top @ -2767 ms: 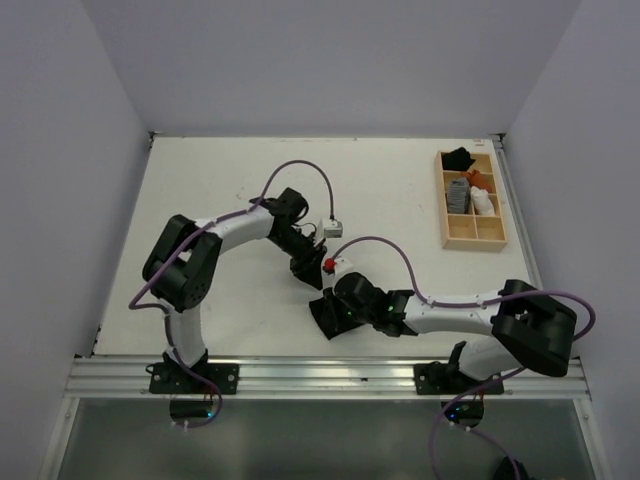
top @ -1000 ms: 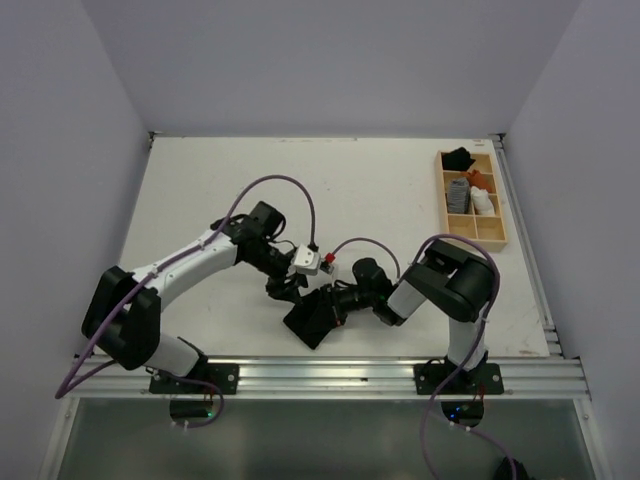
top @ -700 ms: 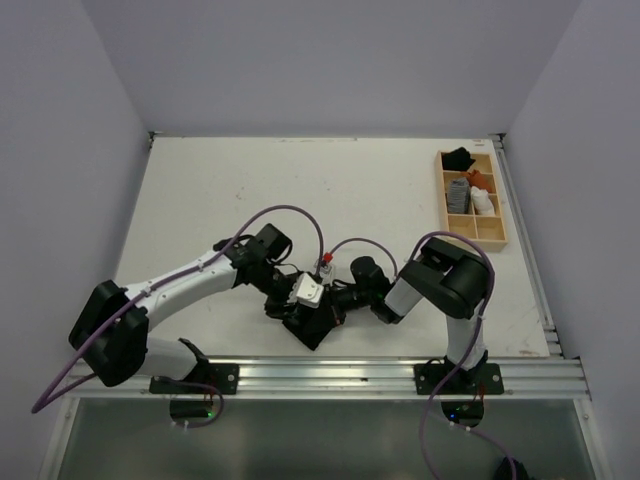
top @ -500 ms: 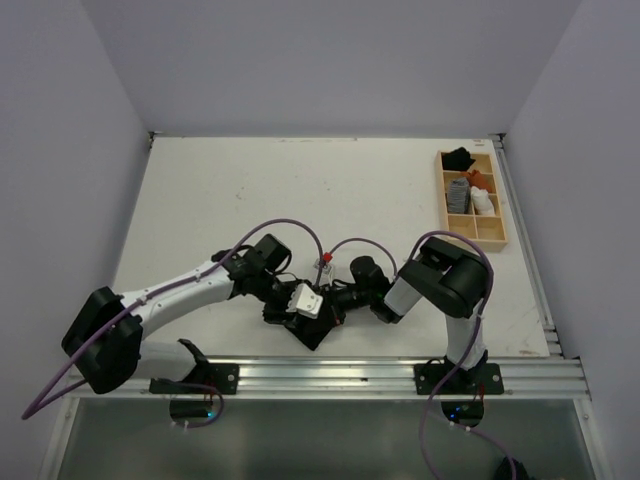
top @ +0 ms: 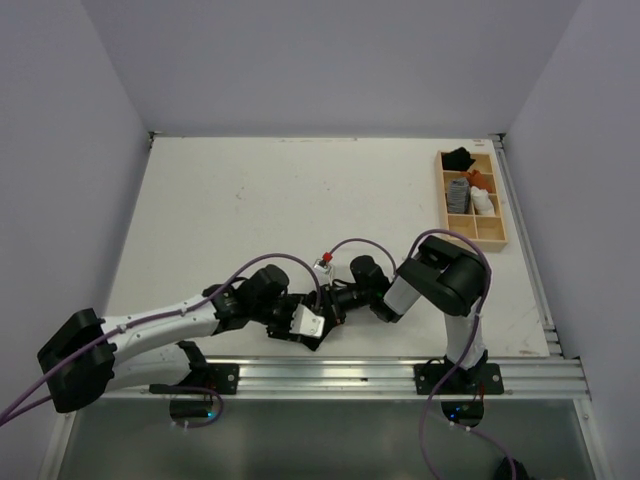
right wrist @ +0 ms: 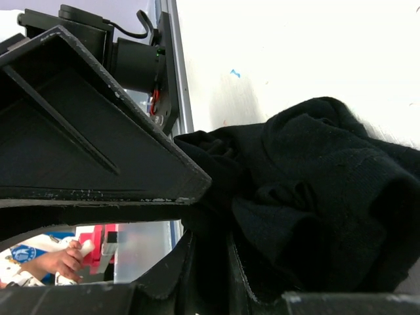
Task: Roll the underwear
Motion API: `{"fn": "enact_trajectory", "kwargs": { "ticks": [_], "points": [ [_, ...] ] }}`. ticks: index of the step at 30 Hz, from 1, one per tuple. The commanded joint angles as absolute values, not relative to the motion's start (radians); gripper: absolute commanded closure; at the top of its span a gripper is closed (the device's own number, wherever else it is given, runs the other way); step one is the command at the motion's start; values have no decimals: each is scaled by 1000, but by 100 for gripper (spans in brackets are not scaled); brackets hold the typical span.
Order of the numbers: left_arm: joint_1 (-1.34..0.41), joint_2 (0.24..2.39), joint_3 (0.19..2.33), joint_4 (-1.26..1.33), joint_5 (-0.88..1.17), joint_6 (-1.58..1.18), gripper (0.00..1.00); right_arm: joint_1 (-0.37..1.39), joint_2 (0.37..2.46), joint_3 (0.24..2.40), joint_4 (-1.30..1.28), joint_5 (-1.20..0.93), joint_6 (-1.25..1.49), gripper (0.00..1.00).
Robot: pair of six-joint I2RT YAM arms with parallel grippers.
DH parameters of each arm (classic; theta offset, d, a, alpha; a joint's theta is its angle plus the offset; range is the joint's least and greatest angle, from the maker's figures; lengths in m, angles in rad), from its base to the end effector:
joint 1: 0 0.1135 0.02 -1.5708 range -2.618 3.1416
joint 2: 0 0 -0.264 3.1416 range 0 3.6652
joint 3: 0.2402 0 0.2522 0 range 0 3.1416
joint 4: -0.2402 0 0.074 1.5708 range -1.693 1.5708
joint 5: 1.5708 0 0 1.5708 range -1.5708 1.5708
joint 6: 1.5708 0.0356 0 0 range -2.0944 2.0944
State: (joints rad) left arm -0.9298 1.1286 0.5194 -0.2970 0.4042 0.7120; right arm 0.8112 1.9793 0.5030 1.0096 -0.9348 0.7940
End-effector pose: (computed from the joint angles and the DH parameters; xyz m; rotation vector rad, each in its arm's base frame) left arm 0.1132 -0.1751 0.1771 1.9201 1.5505 -0.5938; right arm 0.1808 0.2320 0.0748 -0.7397 2.3094 1.8378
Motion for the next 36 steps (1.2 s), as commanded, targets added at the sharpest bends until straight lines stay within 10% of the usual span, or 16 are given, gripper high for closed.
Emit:
{"fn": "enact_trajectory", "kwargs": {
  "ticks": [1,36],
  "points": [
    [-962,1102,471,-175,293,664,41,824,2066,454,796,-868,752,99],
    [-980,1133,449,-241,393,710,48,819,2071,460,810,-894,772,100]
  ]
}}
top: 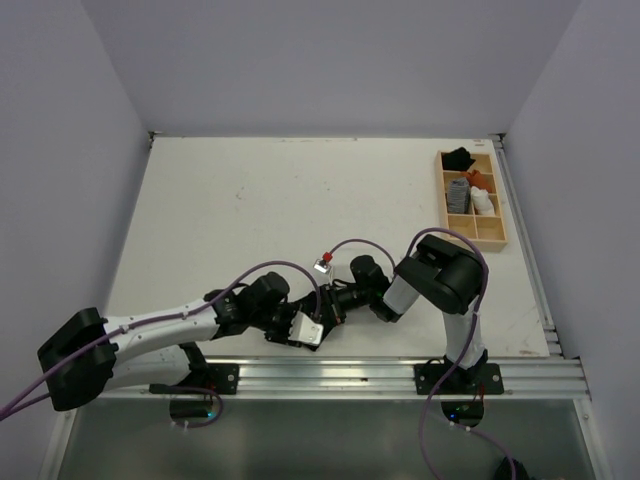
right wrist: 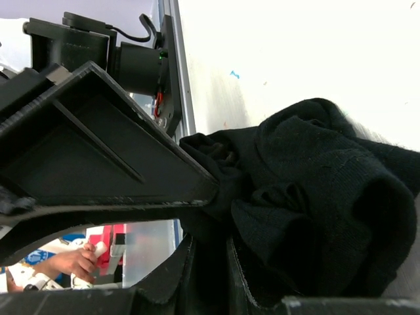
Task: Roll the underwear
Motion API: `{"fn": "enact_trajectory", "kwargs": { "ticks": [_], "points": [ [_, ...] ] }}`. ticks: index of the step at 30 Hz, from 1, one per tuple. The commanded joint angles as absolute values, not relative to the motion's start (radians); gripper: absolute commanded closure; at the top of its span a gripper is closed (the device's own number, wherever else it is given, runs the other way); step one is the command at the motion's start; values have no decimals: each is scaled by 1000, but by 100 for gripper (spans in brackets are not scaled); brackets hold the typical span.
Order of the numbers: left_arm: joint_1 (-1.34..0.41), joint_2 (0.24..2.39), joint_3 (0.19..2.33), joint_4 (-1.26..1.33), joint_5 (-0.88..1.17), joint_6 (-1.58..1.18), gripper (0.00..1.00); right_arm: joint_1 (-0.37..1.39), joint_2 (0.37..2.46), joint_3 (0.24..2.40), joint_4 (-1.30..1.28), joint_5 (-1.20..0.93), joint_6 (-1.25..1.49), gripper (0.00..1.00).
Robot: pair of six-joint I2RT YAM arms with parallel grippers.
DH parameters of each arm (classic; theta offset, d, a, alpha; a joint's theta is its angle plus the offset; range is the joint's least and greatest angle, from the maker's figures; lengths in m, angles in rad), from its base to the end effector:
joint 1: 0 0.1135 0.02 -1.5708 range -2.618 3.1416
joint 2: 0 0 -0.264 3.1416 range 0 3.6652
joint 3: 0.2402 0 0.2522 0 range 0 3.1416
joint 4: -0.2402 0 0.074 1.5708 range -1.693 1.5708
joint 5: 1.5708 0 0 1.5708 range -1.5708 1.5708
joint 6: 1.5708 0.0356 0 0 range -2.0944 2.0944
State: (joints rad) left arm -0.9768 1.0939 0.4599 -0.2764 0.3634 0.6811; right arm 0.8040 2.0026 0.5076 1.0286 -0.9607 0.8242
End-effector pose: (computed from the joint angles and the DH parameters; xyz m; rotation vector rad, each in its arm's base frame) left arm 0.1001 -0.1708 0.1666 1.9353 1.5616 -0.5763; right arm 0.1824 0.2314 0.0711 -0.7222 2.3304 1.8716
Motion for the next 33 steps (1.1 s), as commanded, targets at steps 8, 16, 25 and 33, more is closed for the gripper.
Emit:
{"fn": "enact_trajectory", "kwargs": {
  "ticks": [8,16,25,33],
  "points": [
    [-977,1233,543,-351,509,804,81,819,2011,456,802,-879,810,92],
    [-925,1330,661,-530,649,891,85,816,1884,446,683,-828,831,69],
    [-867,1489,793,-699,703,985,87,811,1707,514,291,-631,704,58],
    [-862,1592,868,-752,703,977,87,796,1465,569,-153,-212,693,50]
  ]
}}
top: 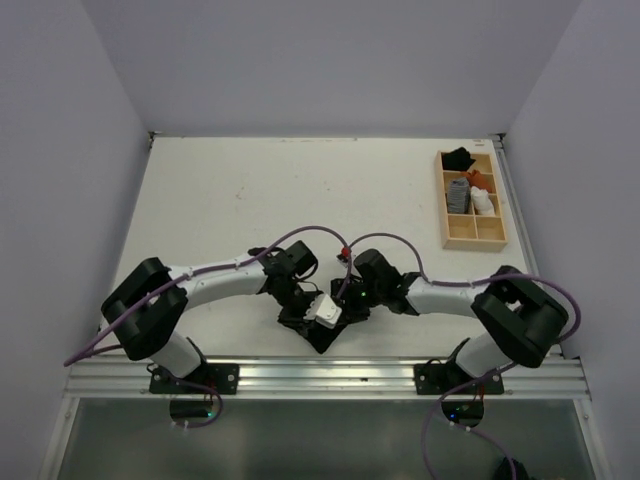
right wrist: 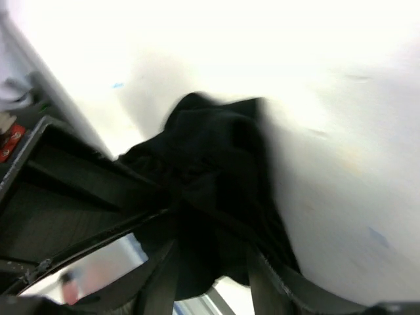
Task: Roll the underwear
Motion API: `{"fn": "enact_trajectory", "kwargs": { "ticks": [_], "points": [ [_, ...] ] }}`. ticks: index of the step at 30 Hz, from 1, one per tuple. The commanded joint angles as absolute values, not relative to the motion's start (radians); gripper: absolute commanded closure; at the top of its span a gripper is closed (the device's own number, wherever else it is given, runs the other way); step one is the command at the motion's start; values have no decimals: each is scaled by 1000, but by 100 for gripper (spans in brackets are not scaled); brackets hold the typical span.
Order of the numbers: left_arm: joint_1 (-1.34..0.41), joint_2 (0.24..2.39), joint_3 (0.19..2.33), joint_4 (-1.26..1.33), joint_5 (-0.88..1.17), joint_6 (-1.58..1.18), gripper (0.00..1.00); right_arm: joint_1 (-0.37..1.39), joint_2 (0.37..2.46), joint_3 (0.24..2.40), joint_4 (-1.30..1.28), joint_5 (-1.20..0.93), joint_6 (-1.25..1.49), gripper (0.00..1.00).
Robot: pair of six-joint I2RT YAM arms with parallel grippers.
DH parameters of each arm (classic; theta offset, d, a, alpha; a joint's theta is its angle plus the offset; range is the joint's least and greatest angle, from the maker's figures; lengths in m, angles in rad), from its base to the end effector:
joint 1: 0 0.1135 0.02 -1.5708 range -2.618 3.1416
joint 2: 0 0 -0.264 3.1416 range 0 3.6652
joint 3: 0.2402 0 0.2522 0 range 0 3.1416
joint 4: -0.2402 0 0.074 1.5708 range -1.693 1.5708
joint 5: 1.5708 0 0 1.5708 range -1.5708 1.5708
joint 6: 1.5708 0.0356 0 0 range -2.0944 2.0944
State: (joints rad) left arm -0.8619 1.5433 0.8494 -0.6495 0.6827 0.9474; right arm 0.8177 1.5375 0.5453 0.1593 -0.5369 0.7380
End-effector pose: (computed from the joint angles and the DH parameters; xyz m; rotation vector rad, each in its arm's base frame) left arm 0.1537 -0.2138 0.1679 2.2182 1.6024 -0.9571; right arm 0.1685 0.2063 0.1277 -0.3944 2.6856 1.2614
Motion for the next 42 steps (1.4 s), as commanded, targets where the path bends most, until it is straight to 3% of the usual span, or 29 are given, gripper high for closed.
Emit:
{"fn": "enact_trajectory", "kwargs": {
  "ticks": [1,15,25,28,32,42],
  "points": [
    [-862,1612,877,-758,703,979,87,793,1447,580,-240,-127,715,49],
    [-830,1884,1172,-1007,791,1023,85,856,980,666,-670,372,850,48],
    [-811,2083,1394,-1140,853,1040,86,1236,1012,854,-862,649,914,44],
    [-810,2120,1433,-1164,862,1043,86,1328,1049,876,-786,644,830,44],
    [-805,2151,1476,-1199,884,1052,85,1387,1153,884,-550,429,583,42],
    [-807,2178,1491,-1198,873,1035,85,1391,1445,968,-526,281,333,40]
  ]
}}
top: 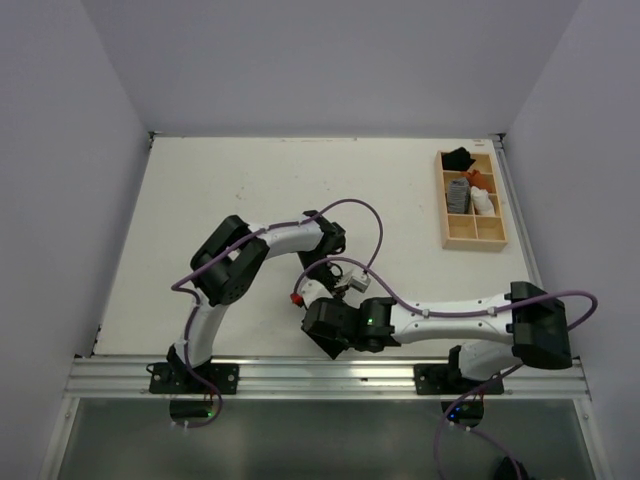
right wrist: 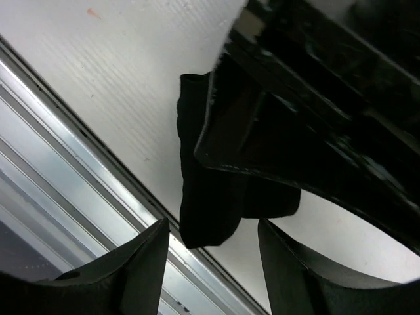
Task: Roll the underwear
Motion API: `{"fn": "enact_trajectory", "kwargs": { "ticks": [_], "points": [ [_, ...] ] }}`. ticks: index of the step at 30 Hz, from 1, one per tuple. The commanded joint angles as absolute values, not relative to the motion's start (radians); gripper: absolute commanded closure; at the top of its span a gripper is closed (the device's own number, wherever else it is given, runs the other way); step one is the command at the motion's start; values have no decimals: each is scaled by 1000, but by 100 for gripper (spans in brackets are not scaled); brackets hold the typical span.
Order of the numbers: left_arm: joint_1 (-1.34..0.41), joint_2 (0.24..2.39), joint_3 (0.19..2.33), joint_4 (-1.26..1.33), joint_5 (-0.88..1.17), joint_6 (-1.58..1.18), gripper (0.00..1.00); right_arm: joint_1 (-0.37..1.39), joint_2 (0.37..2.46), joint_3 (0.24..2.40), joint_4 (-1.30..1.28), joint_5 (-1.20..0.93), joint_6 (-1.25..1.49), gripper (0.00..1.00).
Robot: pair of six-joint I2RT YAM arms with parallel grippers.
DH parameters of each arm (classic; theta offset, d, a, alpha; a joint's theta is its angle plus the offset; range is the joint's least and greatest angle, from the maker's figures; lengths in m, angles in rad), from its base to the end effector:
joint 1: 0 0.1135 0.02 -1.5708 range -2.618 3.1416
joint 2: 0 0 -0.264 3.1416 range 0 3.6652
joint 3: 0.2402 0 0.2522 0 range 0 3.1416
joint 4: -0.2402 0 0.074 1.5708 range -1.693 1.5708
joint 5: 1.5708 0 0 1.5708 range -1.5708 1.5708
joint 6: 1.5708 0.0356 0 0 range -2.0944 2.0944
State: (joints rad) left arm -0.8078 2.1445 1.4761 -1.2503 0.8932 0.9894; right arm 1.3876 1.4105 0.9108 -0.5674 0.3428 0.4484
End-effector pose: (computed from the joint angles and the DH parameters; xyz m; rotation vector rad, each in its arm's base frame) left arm 0.2287 -0.2793 0.1400 -1.8984 -1.7905 1.2816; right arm 0.0616 0.2668 0.2152 -1.0560 2.3328 0.2539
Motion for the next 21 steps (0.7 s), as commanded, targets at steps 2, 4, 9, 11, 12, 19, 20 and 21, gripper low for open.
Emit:
{"fn": "enact_trajectory", "kwargs": {
  "ticks": [2,4,9,11,12,19,20,21],
  "points": [
    [-807,2180,1491,-1195,870,1031,85,1391,1489,986,-515,275,316,40],
    [-807,2180,1496,-1195,870,1031,85,1390,1512,994,-508,275,299,40],
    [-807,2178,1491,-1189,868,1026,84,1384,1612,1023,-502,281,265,41],
    [-805,2172,1485,-1186,868,1026,84,1374,1624,1023,-494,282,265,44],
    [-807,2172,1482,-1184,868,1026,84,1362,1629,1019,-489,282,265,46],
    [-807,2157,1451,-1172,867,1019,83,1325,1650,996,-471,278,255,53],
    [-807,2158,1451,-1173,867,1019,83,1324,1657,997,-474,282,253,53],
    [-807,2160,1453,-1173,864,1017,83,1324,1663,1000,-476,281,249,53]
  ]
}}
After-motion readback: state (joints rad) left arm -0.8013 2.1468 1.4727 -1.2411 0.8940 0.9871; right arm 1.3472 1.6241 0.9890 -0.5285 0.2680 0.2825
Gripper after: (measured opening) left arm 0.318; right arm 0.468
